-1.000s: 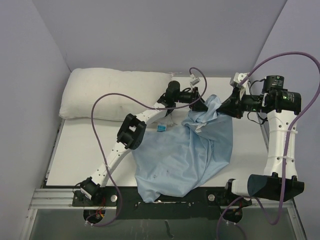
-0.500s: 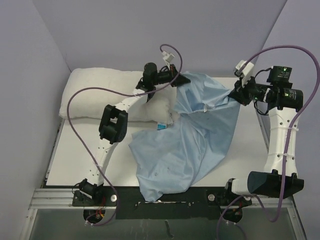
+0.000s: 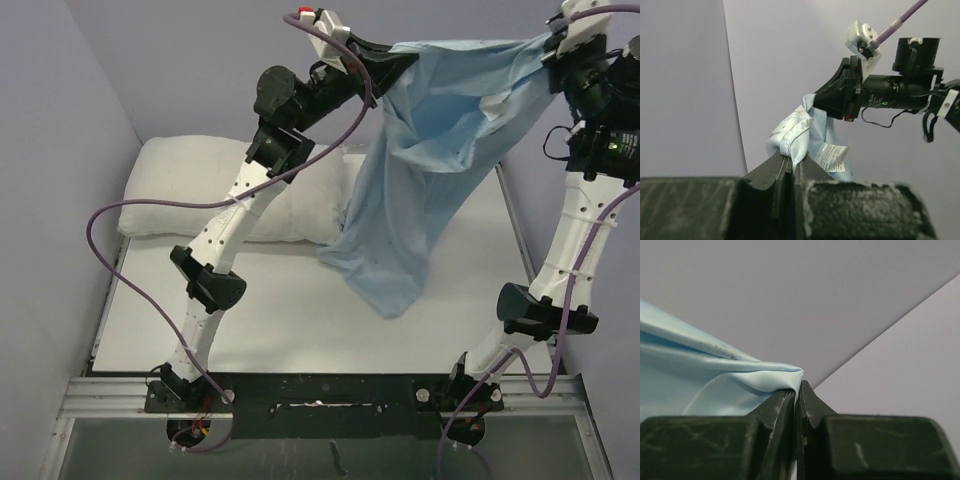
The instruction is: Put the pillow into the pillowcase
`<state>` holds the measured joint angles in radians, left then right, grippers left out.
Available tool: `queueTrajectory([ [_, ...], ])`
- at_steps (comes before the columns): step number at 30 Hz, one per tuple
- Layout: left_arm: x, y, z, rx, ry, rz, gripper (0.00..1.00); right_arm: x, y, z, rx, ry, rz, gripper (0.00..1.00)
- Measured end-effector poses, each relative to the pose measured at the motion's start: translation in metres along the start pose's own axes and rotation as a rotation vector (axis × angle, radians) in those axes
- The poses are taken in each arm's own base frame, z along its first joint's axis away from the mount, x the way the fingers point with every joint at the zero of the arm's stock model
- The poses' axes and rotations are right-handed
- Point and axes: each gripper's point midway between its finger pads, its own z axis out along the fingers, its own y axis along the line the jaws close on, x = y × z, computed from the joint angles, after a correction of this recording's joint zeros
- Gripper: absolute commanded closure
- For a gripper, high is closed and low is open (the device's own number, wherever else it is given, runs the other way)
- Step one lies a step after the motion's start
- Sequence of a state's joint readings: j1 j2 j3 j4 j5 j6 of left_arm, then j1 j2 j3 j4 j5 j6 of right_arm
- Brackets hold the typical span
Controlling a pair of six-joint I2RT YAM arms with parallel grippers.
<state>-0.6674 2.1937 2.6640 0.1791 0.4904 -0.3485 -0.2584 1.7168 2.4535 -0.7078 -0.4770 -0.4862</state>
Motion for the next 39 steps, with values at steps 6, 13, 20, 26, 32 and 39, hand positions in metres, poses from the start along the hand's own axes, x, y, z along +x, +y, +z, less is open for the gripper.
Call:
queueTrajectory([
  [6,-0.026,-0.051,0.023,0.000,-0.106,0.057,1.00,-0.084,-0.053,-0.040,0.201,-0.241,-0.083,1.00],
  [13,0.084,-0.003,-0.010,-0.186,0.129,-0.093,1.00,-0.099,-0.008,-0.048,0.045,-0.329,-0.011,1.00],
  [20,0.242,0.008,-0.148,-0.463,0.503,-0.297,1.00,-0.017,0.188,0.031,-0.482,-0.135,0.141,1.00],
  [26,0.228,-0.027,-0.256,-0.669,0.598,-0.326,0.98,0.027,0.360,0.034,-0.898,0.040,0.158,0.83],
  [32,0.130,-0.072,-0.296,-0.718,0.407,-0.408,0.65,-0.001,0.424,0.006,-1.061,-0.001,0.077,0.49],
  [39,0.143,-0.076,-0.384,-0.999,0.586,-0.444,0.49,0.000,0.415,-0.018,-1.139,-0.040,0.058,0.10],
])
